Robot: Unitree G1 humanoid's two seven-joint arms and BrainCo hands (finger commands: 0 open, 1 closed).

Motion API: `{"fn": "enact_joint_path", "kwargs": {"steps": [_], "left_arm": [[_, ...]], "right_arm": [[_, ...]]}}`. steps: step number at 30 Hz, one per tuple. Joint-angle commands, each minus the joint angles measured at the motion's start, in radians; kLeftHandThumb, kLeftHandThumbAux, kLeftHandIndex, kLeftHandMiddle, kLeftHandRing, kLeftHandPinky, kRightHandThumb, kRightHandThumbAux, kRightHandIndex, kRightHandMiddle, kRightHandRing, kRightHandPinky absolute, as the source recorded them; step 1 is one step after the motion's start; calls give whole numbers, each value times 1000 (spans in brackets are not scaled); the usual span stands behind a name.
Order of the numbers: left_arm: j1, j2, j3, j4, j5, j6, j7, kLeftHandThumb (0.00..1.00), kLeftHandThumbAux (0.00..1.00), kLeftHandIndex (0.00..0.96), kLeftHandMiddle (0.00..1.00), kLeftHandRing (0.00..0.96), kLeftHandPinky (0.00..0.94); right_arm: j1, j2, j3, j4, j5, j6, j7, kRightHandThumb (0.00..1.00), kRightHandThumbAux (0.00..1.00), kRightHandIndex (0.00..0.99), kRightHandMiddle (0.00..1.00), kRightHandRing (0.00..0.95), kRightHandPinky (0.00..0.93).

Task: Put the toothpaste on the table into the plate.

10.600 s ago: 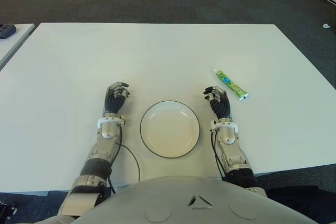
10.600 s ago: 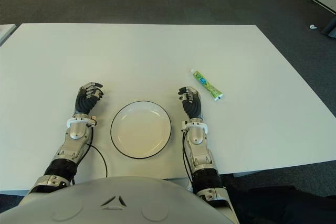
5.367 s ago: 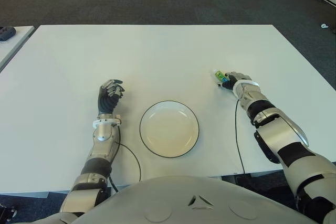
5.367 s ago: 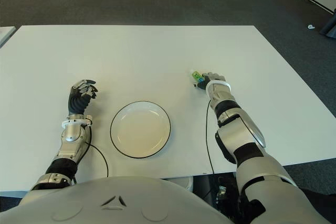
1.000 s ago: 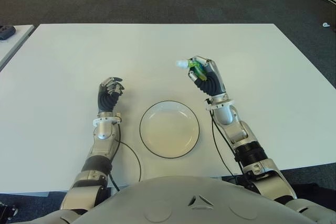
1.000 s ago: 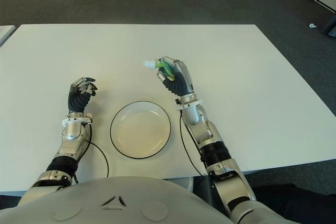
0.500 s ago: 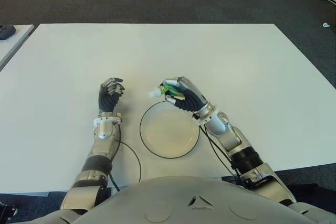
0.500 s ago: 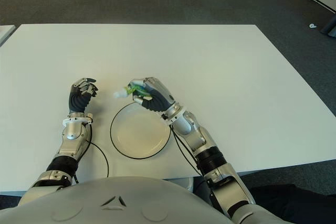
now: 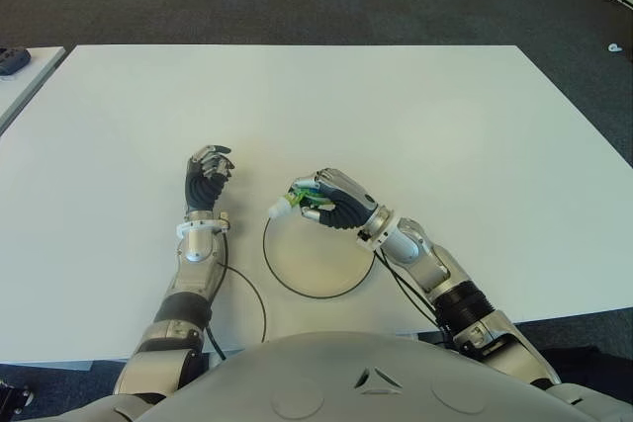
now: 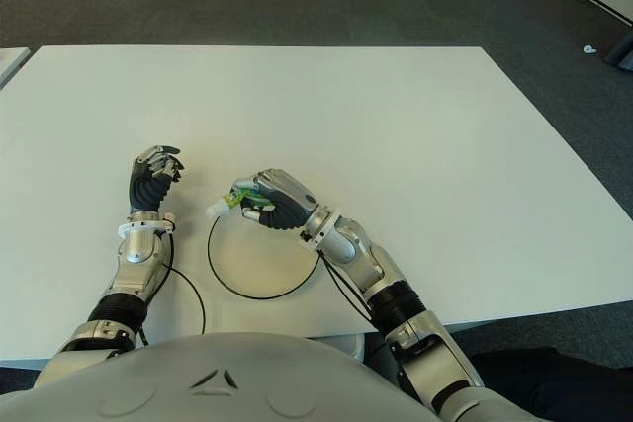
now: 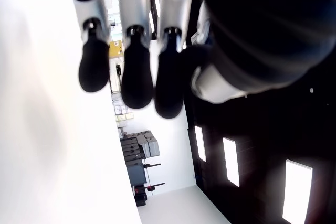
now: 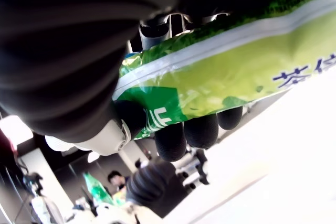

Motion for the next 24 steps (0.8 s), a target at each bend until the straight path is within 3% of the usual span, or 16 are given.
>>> {"fn": "enact_joint_path", "kwargs": {"steps": [1, 8, 16, 17, 19, 22, 24], "left_arm": [[33, -8, -4, 55, -4, -11, -19, 693, 719, 439, 696, 685, 648], [29, -11, -1, 60, -15, -8, -23, 693, 719, 439, 692, 683, 642], [31, -12, -2, 53, -16, -2, -18, 694, 719, 439, 689, 678, 640], [31, -12, -2, 53, -18, -3, -20, 694, 719, 439, 689, 676, 639], [32, -12, -2, 49, -22, 5, -26, 694, 719, 439, 687, 673, 633], [33, -13, -1, 46, -28, 15, -31, 694, 719, 439, 685, 670, 629], [33, -13, 0, 43, -28, 23, -32, 694, 719, 439, 685, 670, 634]], "right_arm": [[-24, -14, 14, -7, -47, 41, 38, 712, 719, 441, 883, 883, 889], [-28, -41, 29, -60, -117, 105, 103, 712, 718, 441, 871, 879, 883], [-29, -80, 47, -121, -146, 190, 227, 690, 722, 432, 795, 805, 797], [-28, -83, 49, -130, -149, 203, 243, 473, 668, 458, 768, 781, 775], [-24, -89, 48, -153, -155, 236, 275, 229, 593, 464, 727, 748, 755], [-19, -94, 48, -191, -163, 288, 320, 125, 523, 404, 632, 696, 727], [-15, -95, 47, -220, -167, 328, 351, 85, 476, 340, 507, 594, 652]]}}
